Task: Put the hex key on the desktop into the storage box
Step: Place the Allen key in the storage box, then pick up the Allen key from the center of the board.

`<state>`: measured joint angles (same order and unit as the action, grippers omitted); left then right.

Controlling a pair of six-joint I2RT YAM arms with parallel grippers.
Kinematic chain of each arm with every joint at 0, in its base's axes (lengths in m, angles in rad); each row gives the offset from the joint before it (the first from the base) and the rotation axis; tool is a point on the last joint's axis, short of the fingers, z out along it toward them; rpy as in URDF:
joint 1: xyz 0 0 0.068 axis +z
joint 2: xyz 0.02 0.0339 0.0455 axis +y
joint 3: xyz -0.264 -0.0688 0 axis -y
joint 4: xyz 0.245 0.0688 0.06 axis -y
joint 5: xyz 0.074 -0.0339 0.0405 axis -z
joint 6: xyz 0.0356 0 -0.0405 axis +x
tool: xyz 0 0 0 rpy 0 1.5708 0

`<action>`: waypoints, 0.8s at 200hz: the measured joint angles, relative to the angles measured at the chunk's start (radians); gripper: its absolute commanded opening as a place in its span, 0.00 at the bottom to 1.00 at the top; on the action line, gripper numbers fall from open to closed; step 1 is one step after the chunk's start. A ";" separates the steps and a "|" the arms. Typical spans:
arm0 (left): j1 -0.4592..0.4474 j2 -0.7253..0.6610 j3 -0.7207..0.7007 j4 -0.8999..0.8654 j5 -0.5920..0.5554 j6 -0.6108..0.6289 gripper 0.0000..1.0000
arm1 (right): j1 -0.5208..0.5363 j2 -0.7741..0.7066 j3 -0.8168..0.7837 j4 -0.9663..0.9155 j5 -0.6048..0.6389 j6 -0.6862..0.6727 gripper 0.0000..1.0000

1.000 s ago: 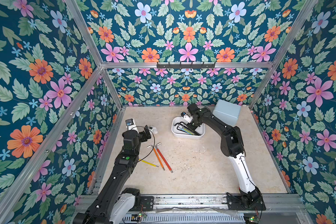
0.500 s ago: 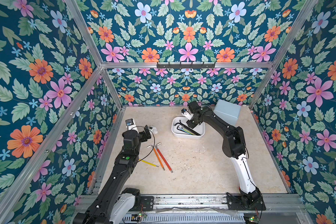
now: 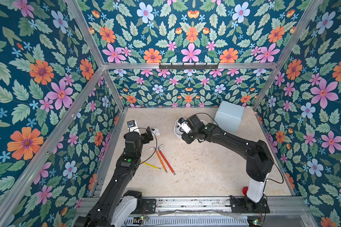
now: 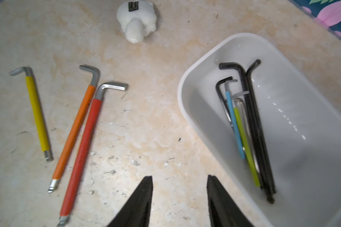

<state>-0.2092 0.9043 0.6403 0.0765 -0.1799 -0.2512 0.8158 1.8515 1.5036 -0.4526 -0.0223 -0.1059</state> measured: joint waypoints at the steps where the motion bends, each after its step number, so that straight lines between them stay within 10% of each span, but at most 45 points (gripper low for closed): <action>1: 0.000 0.000 0.000 0.000 0.000 0.000 0.99 | 0.003 -0.002 -0.005 0.004 0.000 0.005 0.49; 63: 0.000 -0.007 0.000 0.000 0.004 -0.003 1.00 | 0.204 0.017 -0.164 0.178 0.046 0.295 0.48; 160: -0.001 -0.015 -0.006 0.000 0.011 -0.004 0.99 | 0.314 0.295 0.080 0.096 0.169 0.448 0.46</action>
<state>-0.2100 0.8894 0.6346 0.0769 -0.1692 -0.2550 1.1301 2.1464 1.5841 -0.3569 0.1463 0.3424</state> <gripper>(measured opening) 0.994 0.467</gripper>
